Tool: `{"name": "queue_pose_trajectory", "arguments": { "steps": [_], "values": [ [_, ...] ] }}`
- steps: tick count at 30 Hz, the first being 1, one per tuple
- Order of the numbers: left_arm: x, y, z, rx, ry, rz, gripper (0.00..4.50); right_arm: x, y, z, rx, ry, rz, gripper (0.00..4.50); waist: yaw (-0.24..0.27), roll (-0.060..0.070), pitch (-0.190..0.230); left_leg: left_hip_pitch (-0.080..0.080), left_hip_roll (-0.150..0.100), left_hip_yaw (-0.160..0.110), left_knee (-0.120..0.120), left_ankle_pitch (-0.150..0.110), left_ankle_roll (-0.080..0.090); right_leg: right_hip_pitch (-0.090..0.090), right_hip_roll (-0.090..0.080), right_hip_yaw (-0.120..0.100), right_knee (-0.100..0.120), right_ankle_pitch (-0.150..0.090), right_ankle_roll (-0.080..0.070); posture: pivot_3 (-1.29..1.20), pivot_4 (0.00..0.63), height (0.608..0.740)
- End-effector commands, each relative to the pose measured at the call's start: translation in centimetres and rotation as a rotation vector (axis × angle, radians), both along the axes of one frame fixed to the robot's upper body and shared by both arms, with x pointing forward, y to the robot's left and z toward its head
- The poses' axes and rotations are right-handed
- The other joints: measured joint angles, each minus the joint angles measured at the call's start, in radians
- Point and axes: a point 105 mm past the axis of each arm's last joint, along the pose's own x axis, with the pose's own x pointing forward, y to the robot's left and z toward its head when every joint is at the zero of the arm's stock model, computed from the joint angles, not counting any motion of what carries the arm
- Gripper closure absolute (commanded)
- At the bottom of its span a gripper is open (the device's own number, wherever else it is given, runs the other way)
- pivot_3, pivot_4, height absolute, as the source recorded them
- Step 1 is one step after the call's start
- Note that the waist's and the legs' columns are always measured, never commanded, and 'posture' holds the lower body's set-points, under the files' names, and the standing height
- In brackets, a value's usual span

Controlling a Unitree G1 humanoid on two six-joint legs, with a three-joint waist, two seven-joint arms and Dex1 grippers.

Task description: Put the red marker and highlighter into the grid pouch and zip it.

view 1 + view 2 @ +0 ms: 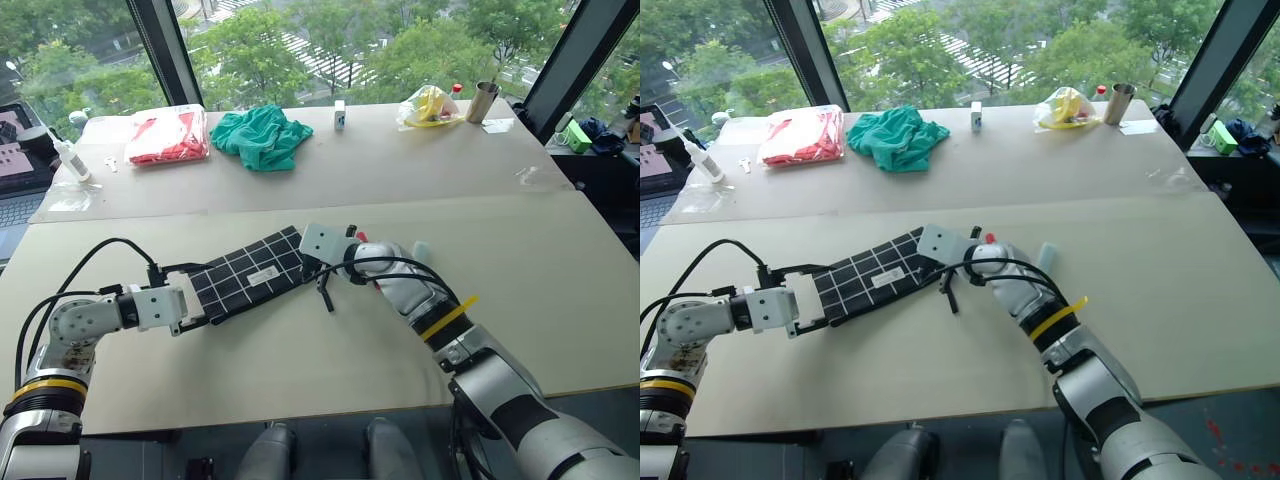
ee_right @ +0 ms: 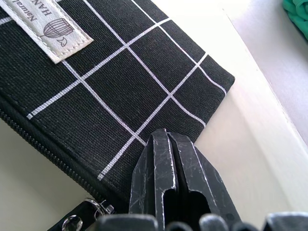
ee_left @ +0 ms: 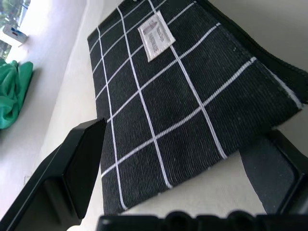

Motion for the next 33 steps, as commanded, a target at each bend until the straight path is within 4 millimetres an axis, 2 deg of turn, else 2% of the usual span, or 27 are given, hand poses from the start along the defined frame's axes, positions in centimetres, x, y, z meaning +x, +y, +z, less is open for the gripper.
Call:
{"name": "queue_pose_trajectory", "arguments": {
  "steps": [1,5,11,15,17,18,22,23,25,28,29,30,33],
  "values": [
    [0.0,-0.6,-1.3,0.025,0.026,-0.022,0.66,-0.4,-0.2,-0.9,-0.002,0.038,-0.012,4.5,0.0,0.0,-0.001,0.0,0.0,0.0,0.0,0.0,0.0,0.0,0.0,0.0,0.0,0.0,0.0,0.0,0.15,0.74],
    [0.2,-1.5,-1.0,0.0,0.024,-0.054,2.21,-0.6,-0.3,-0.9,0.005,0.048,-0.007,4.5,0.0,0.0,-0.001,0.0,0.0,0.0,0.0,0.0,0.0,0.0,0.0,0.0,0.0,0.0,0.0,0.0,0.15,0.74],
    [0.1,-1.5,-1.1,-0.004,0.045,-0.063,4.41,-1.0,0.0,-0.7,0.015,0.047,0.021,4.5,-0.007,0.0,-0.001,0.0,0.0,0.0,0.0,0.0,0.0,-0.001,0.0,0.0,0.0,0.0,0.0,0.0,0.15,0.74],
    [-0.2,-1.6,-1.2,-0.024,0.078,-0.075,4.49,-1.0,0.2,0.1,0.094,0.062,0.011,4.5,-0.009,0.0,-0.001,0.0,0.0,0.0,0.0,0.0,0.0,-0.001,0.0,0.0,0.0,0.0,0.0,0.0,0.15,0.74],
    [-0.7,-2.0,-1.3,-0.056,0.103,-0.095,4.5,-0.7,0.1,1.3,0.218,0.113,-0.03,3.9,-0.012,0.0,-0.001,0.0,0.0,0.0,0.0,0.0,0.0,-0.001,0.0,0.0,0.0,0.0,0.0,0.0,0.15,0.74],
    [-0.9,-2.1,-1.3,-0.059,0.111,-0.104,4.5,-1.1,0.1,1.7,0.257,0.14,-0.008,3.75,-0.014,0.0,-0.001,-0.001,0.001,0.0,0.0,0.0,0.0,-0.001,0.0,0.0,0.001,0.0,0.0,0.0,0.15,0.74],
    [-1.2,-2.2,-1.3,-0.075,0.119,-0.114,4.5,-2.1,-1.0,4.6,0.396,0.194,0.022,2.44,-0.019,0.0,-0.001,-0.003,0.001,-0.001,0.0,0.0,-0.001,-0.002,0.0,0.0,0.001,0.0,0.0,0.0,0.15,0.74],
    [-1.2,-2.2,-1.2,-0.086,0.116,-0.112,4.5,-2.1,-1.8,5.8,0.447,0.204,0.012,1.98,-0.021,0.0,-0.001,-0.004,0.001,-0.001,0.0,0.0,-0.001,-0.002,0.0,0.0,0.001,0.0,0.0,0.0,0.15,0.74],
    [-1.2,-2.3,-1.0,-0.11,0.117,-0.109,4.5,-1.7,-4.0,8.0,0.545,0.208,-0.047,1.37,-0.02,0.0,-0.001,-0.004,0.001,-0.001,0.0,0.0,0.0,-0.002,0.0,0.0,0.001,0.0,0.0,0.0,0.15,0.74],
    [-1.1,-2.4,-0.5,-0.151,0.106,-0.101,4.5,-2.3,-8.3,11.2,0.666,0.263,-0.08,0.26,-0.015,0.0,-0.001,-0.004,0.001,-0.002,0.0,-0.001,0.002,-0.002,0.0,-0.001,0.0,0.0,0.0,0.0,0.15,0.74],
    [-1.0,-2.5,-0.2,-0.173,0.1,-0.097,4.5,-2.8,-9.9,12.1,0.695,0.278,-0.083,0.06,-0.014,0.0,-0.001,-0.004,0.001,-0.002,0.0,-0.003,0.005,-0.001,0.0,-0.001,0.0,0.0,0.0,0.0,0.15,0.74],
    [-0.9,-2.6,0.1,-0.202,0.095,-0.09,4.5,-3.3,-11.6,12.5,0.694,0.264,-0.098,0.06,-0.011,0.0,-0.001,-0.005,0.001,-0.002,0.0,-0.003,0.006,-0.001,0.0,-0.001,0.0,0.0,0.0,0.0,0.15,0.74],
    [-0.6,-3.0,1.2,-0.296,0.086,-0.076,4.5,-4.0,-16.1,11.7,0.61,0.231,-0.22,0.06,-0.007,0.0,-0.001,-0.006,0.001,-0.002,0.0,-0.004,0.007,-0.002,0.0,-0.001,0.0,0.0,0.0,0.0,0.15,0.74]
  ]
}}
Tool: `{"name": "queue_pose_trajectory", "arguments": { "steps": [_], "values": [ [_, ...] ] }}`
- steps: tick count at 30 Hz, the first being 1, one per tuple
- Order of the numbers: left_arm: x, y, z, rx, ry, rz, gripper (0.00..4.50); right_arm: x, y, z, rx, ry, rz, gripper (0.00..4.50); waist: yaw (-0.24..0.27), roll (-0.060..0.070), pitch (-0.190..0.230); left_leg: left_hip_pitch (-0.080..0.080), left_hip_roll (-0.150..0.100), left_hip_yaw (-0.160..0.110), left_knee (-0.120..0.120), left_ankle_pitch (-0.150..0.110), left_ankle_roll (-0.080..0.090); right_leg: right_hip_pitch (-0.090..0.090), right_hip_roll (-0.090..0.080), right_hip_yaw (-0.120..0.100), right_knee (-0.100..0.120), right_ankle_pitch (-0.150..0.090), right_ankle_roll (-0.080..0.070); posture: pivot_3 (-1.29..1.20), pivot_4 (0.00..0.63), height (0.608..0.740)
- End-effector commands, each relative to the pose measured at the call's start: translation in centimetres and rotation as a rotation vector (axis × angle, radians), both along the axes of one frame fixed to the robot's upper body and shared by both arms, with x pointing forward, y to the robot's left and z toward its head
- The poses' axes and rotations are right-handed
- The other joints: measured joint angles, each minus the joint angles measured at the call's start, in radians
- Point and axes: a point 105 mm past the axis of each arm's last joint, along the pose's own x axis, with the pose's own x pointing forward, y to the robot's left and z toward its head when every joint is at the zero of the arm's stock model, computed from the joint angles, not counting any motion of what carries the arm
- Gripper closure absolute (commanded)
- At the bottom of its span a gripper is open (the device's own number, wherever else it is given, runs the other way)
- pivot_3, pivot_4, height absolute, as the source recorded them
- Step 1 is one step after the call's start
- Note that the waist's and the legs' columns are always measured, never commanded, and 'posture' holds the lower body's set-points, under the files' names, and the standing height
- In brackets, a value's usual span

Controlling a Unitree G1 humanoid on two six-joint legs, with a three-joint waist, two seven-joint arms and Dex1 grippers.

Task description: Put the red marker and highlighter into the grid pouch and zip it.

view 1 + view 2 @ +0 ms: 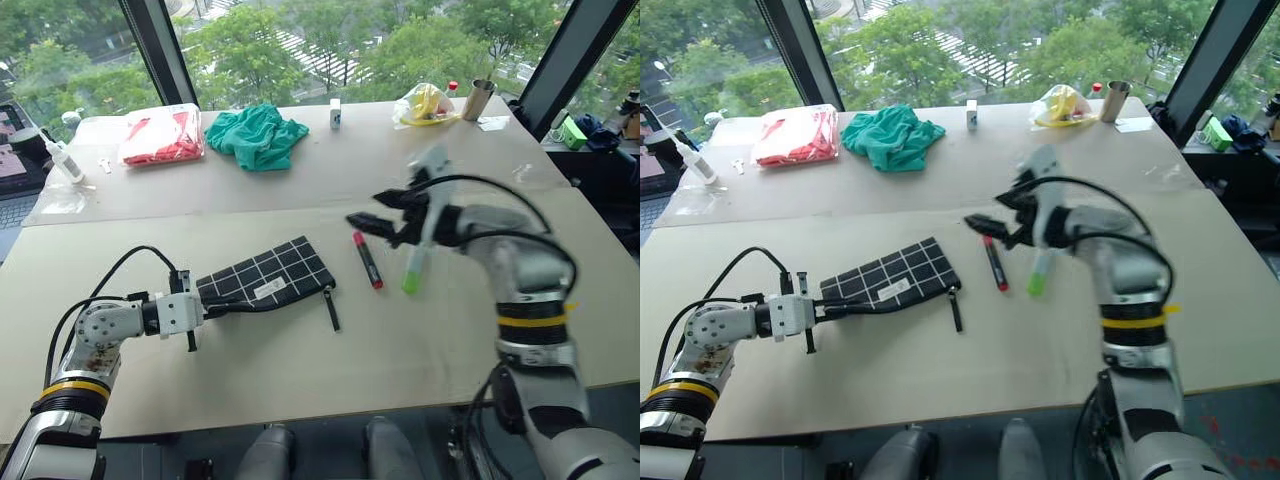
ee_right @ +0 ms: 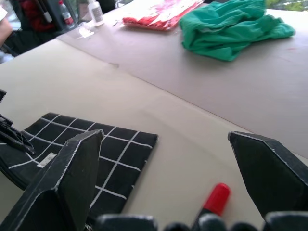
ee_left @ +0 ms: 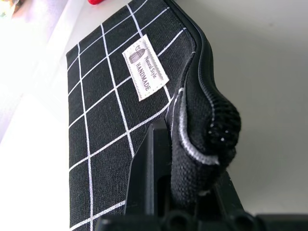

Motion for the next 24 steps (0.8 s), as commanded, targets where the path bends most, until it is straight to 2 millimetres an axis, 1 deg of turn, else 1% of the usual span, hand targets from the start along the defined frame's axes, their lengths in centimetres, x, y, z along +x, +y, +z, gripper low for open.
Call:
{"name": "queue_pose_trajectory", "arguments": {
  "steps": [1,2,3,4,6,8,9,13,15,18,22,24],
  "values": [
    [0.3,-0.3,2.1,-0.12,-0.037,0.025,4.5,-1.5,-3.9,-0.1,-0.069,-0.007,-0.071,0.06,0.003,0.0,0.0,0.0,0.0,0.001,0.0,0.0,0.0,0.0,0.0,0.0,0.0,0.0,0.0,0.0,0.15,0.74],
    [0.3,-0.3,2.2,-0.137,-0.032,0.029,4.5,-1.4,-4.8,-0.5,-0.087,0.011,-0.11,0.06,0.003,0.0,0.0,0.0,0.0,0.001,0.0,0.0,0.001,0.0,0.0,0.0,-0.001,0.0,0.0,0.0,0.15,0.74],
    [0.3,-0.4,2.3,-0.151,-0.026,0.03,4.5,-1.6,-5.3,-1.0,-0.106,0.021,-0.128,0.06,0.0,0.0,0.0,0.0,0.0,0.002,0.0,0.0,0.001,0.0,0.0,0.0,-0.001,0.0,0.0,0.0,0.15,0.74],
    [0.2,-0.5,2.4,-0.16,-0.024,0.028,4.5,-2.1,-5.0,-1.2,-0.106,0.029,-0.106,0.06,-0.004,0.0,0.0,0.001,0.0,0.004,0.0,0.0,0.001,-0.001,0.0,0.001,-0.001,0.0,0.0,0.0,0.15,0.74],
    [0.1,-0.7,2.5,-0.176,-0.014,0.022,4.5,-3.3,-3.2,-1.5,-0.062,0.055,-0.031,0.06,-0.009,0.0,0.0,0.001,0.001,0.006,0.0,0.0,0.001,-0.001,0.0,0.001,-0.001,0.0,0.0,0.0,0.15,0.74],
    [0.1,-0.8,2.4,-0.168,-0.012,0.02,4.5,-4.3,-0.4,-2.4,0.003,0.113,0.056,0.06,-0.019,0.0,0.0,0.002,0.001,0.007,0.0,-0.001,0.001,-0.001,0.0,0.002,-0.001,0.0,0.0,0.0,0.15,0.74],
    [0.1,-0.9,2.4,-0.166,-0.008,0.018,4.5,-4.7,0.7,-3.0,0.005,0.132,0.087,0.06,-0.021,0.0,0.0,0.002,0.002,0.007,0.0,-0.001,0.001,-0.001,0.0,0.002,-0.001,0.0,0.0,0.0,0.15,0.74],
    [0.2,-1.2,2.4,-0.174,-0.01,0.016,4.5,-5.1,3.8,-4.9,0.019,0.201,0.112,0.06,-0.016,0.0,0.0,0.003,0.002,0.007,0.0,-0.001,0.002,-0.001,0.0,0.002,-0.001,0.0,0.0,0.0,0.15,0.74],
    [0.1,-1.3,2.6,-0.19,-0.015,0.02,4.5,-5.1,4.7,-6.3,0.016,0.256,0.1,0.06,-0.009,0.0,0.0,0.003,0.001,0.007,0.001,-0.001,0.002,0.0,-0.001,0.002,-0.001,0.0,0.0,0.0,0.15,0.74],
    [0.0,-1.3,2.7,-0.197,-0.018,0.026,4.5,-5.3,5.1,-7.9,-0.03,0.289,0.084,0.06,0.006,0.0,0.0,0.002,0.001,0.007,0.003,-0.001,0.002,0.0,-0.002,0.002,-0.001,0.0,0.0,0.0,0.15,0.74],
    [0.0,-1.3,2.7,-0.201,-0.017,0.035,4.5,-5.1,6.4,-8.6,0.0,0.324,0.091,0.06,0.007,0.0,0.0,0.002,0.001,0.007,0.004,-0.001,0.002,0.0,-0.001,0.002,-0.002,0.0,0.0,0.0,0.15,0.74],
    [0.0,-1.5,3.0,-0.223,-0.022,0.036,4.5,-5.3,7.7,-8.8,-0.028,0.304,0.117,0.06,0.006,0.0,0.0,0.002,0.001,0.007,0.004,-0.001,0.002,-0.001,-0.001,0.002,-0.001,0.0,0.0,0.0,0.15,0.74]
  ]
}}
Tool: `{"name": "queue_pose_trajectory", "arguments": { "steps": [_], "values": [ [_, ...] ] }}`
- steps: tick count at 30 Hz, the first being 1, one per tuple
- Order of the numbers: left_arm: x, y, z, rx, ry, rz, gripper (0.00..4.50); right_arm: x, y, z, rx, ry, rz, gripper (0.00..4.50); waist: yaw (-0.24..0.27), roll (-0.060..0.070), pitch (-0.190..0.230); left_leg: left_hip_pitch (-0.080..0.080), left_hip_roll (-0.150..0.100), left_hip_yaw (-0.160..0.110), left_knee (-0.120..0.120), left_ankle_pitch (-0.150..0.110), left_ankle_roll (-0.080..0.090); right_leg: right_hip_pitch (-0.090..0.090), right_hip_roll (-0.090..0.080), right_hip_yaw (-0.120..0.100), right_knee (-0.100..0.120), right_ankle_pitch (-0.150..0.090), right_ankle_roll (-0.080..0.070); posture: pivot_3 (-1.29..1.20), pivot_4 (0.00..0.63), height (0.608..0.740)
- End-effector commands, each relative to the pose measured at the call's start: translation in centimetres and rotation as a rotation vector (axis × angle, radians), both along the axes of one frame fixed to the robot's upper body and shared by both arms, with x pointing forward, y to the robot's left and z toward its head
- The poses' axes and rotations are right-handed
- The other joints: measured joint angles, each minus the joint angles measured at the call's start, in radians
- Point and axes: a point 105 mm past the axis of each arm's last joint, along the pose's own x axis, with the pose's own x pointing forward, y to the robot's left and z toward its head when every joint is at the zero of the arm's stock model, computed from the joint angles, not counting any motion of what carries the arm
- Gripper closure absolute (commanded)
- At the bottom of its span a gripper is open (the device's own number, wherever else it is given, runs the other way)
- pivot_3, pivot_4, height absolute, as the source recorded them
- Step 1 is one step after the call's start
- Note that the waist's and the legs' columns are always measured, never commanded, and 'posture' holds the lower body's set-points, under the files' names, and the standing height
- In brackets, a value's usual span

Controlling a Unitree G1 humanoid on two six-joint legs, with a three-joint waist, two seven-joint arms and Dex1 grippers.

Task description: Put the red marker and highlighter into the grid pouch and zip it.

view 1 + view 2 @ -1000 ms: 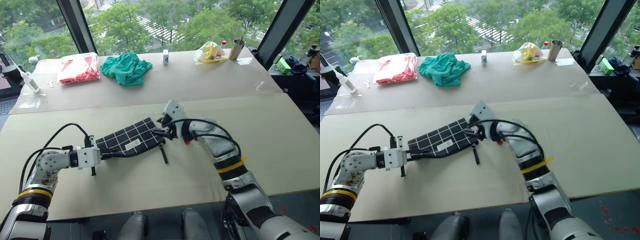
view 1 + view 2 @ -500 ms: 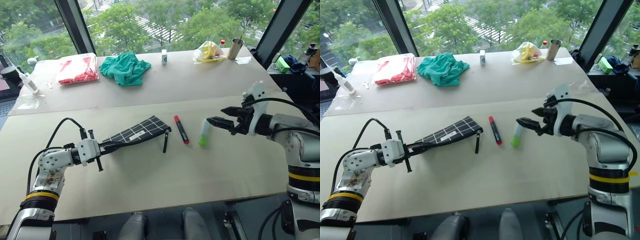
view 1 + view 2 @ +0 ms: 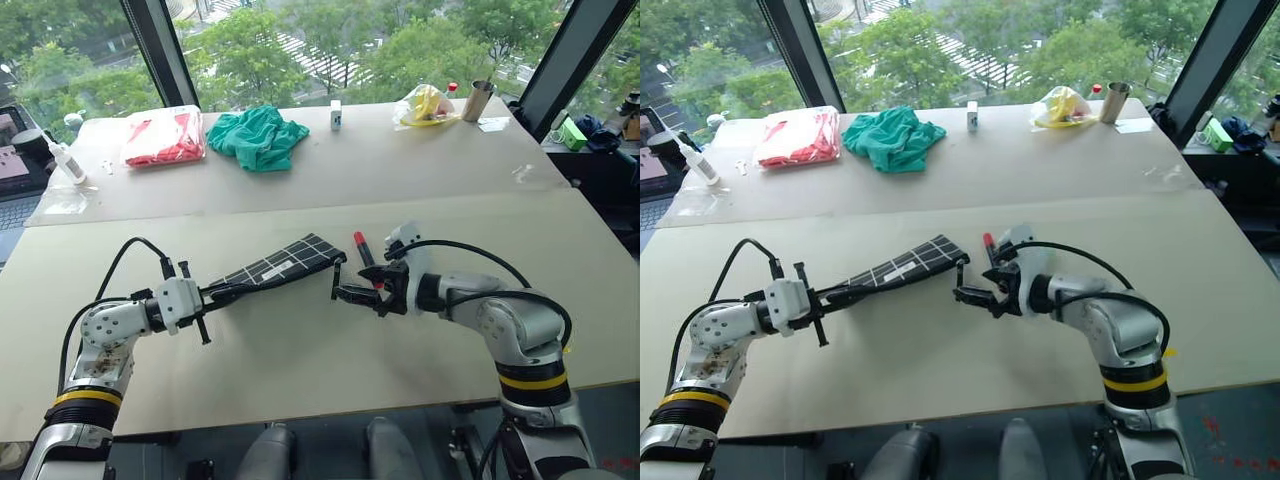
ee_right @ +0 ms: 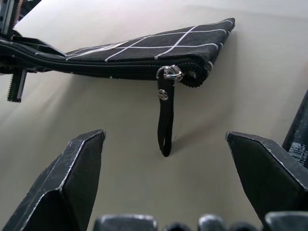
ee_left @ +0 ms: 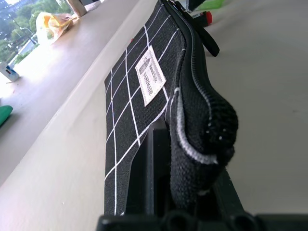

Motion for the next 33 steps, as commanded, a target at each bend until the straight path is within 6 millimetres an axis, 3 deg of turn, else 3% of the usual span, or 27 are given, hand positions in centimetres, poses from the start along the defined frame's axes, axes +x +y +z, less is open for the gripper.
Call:
{"name": "queue_pose_trajectory", "arguments": {
  "steps": [1,8,11,22,33],
  "values": [
    [0.1,-0.2,1.5,-0.038,-0.05,0.011,4.5,-0.2,2.1,0.4,-0.018,-0.052,0.045,0.06,-0.001,0.0,0.0,0.0,0.0,0.0,0.0,0.0,0.0,0.0,0.0,0.0,0.0,0.0,0.0,0.0,0.15,0.74],
    [-0.1,-0.3,1.5,-0.042,-0.047,0.013,4.5,0.9,2.6,0.3,-0.033,-0.073,0.019,0.06,0.0,0.0,0.0,0.0,0.0,0.0,0.0,0.0,0.0,0.0,0.0,0.0,0.0,0.0,0.0,0.0,0.15,0.74],
    [-0.2,-0.3,1.5,-0.039,-0.046,0.012,4.5,1.2,2.5,0.2,-0.054,-0.095,0.019,0.8,0.0,0.0,0.0,0.0,0.0,0.0,0.0,0.0,0.0,0.0,0.0,0.0,0.0,0.0,0.0,0.0,0.15,0.74],
    [-0.1,-0.4,1.5,-0.038,-0.053,0.01,4.5,0.5,3.8,0.3,-0.077,-0.151,0.101,4.46,-0.002,0.0,0.0,0.0,0.0,0.0,0.0,0.0,0.0,0.0,0.0,0.0,0.0,0.0,0.0,0.0,0.15,0.74],
    [-0.2,-0.4,1.5,-0.036,-0.053,0.012,4.5,-1.1,6.7,0.8,-0.088,-0.211,0.275,4.46,-0.002,0.0,0.0,0.0,0.0,0.0,0.0,0.0,0.0,0.0,0.0,0.0,0.0,0.0,0.0,0.0,0.15,0.74]
  ]
}}
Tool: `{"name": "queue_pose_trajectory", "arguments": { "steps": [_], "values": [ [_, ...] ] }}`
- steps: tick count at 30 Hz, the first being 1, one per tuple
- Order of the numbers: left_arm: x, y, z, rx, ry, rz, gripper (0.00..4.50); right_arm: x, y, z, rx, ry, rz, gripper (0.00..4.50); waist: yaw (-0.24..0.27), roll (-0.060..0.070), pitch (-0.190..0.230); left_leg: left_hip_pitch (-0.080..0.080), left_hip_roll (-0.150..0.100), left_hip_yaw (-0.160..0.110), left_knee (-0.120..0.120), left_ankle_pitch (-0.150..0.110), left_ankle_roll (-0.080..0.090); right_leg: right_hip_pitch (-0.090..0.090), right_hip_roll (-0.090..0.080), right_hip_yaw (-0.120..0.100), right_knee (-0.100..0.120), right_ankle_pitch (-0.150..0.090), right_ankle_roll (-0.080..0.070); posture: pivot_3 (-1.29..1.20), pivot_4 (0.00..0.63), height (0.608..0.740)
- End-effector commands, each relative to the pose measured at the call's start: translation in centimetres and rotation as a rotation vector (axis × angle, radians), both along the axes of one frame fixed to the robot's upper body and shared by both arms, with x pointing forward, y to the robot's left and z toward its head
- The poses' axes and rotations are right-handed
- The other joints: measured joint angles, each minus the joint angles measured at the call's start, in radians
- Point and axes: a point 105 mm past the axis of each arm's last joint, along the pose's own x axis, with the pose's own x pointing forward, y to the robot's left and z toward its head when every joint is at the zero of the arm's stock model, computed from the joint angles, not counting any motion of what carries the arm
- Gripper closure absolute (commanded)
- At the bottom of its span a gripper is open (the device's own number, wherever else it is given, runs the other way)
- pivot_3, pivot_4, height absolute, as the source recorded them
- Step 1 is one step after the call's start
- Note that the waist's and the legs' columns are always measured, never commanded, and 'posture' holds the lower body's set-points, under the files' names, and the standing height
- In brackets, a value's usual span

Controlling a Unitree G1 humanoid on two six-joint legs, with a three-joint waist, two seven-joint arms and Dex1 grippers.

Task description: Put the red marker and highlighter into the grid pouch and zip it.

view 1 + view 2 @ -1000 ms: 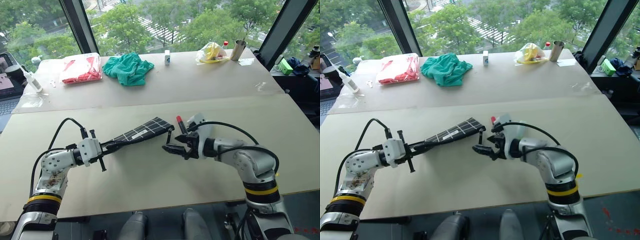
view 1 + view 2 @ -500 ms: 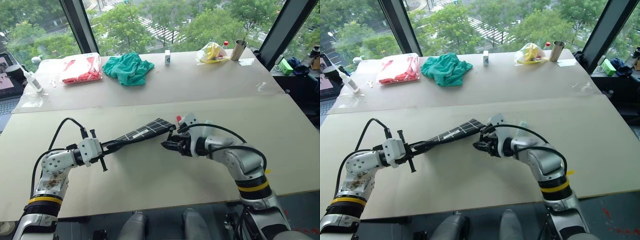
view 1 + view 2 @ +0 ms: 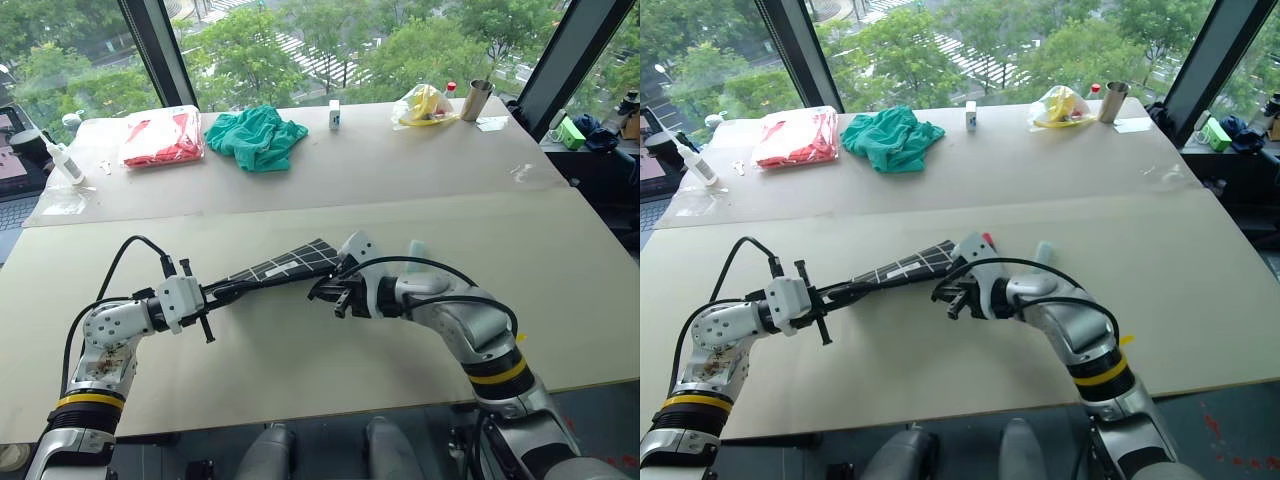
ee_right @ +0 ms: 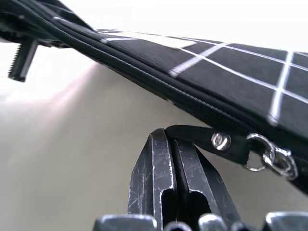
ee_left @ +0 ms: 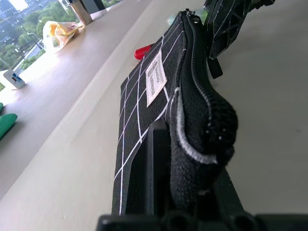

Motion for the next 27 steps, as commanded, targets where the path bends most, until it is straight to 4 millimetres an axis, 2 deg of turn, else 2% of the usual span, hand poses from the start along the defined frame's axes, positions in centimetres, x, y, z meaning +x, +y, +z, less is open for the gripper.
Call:
{"name": "queue_pose_trajectory", "arguments": {
  "steps": [1,11,19,20,23,27],
  "values": [
    [-0.1,0.1,0.9,-0.008,-0.039,0.007,4.5,-0.7,1.7,1.7,0.029,-0.076,0.089,4.46,0.0,0.0,0.0,0.0,0.0,0.0,0.0,0.0,0.0,0.0,0.0,0.0,0.0,0.0,0.0,0.0,0.15,0.74],
    [0.1,-0.5,0.7,-0.011,-0.029,-0.016,4.5,-2.1,4.3,2.8,0.048,-0.036,0.313,4.46,0.0,0.0,0.0,0.0,0.0,0.0,0.0,0.0,0.0,0.0,0.0,0.0,0.0,0.0,0.0,0.0,0.15,0.74],
    [0.6,-0.8,1.0,-0.016,-0.029,-0.033,4.5,-1.5,6.2,1.2,-0.022,0.005,0.441,4.46,-0.003,0.0,0.0,0.0,0.0,0.0,0.001,0.001,-0.001,0.0,0.0,0.0,0.0,0.0,0.0,0.0,0.15,0.74],
    [0.6,-0.9,1.0,-0.017,-0.027,-0.035,4.5,-1.2,6.8,1.4,-0.012,0.009,0.446,4.46,-0.004,0.0,0.0,0.0,0.0,0.0,0.001,0.001,-0.003,0.0,0.0,-0.001,0.0,0.0,0.0,0.0,0.15,0.74],
    [0.6,-1.2,0.9,-0.02,-0.02,-0.046,4.5,-1.6,8.9,3.6,0.086,0.033,0.498,4.46,-0.015,0.0,0.0,0.0,0.0,0.0,0.001,0.002,-0.003,-0.001,0.0,-0.001,0.001,0.0,0.0,0.0,0.15,0.74],
    [0.5,-1.3,0.8,-0.021,-0.012,-0.054,4.5,-2.7,9.9,5.1,0.132,0.047,0.571,4.46,-0.022,0.0,0.0,0.0,0.001,-0.002,0.0,0.002,-0.005,-0.001,0.0,-0.001,0.002,0.0,0.0,0.0,0.15,0.74]
  ]
}}
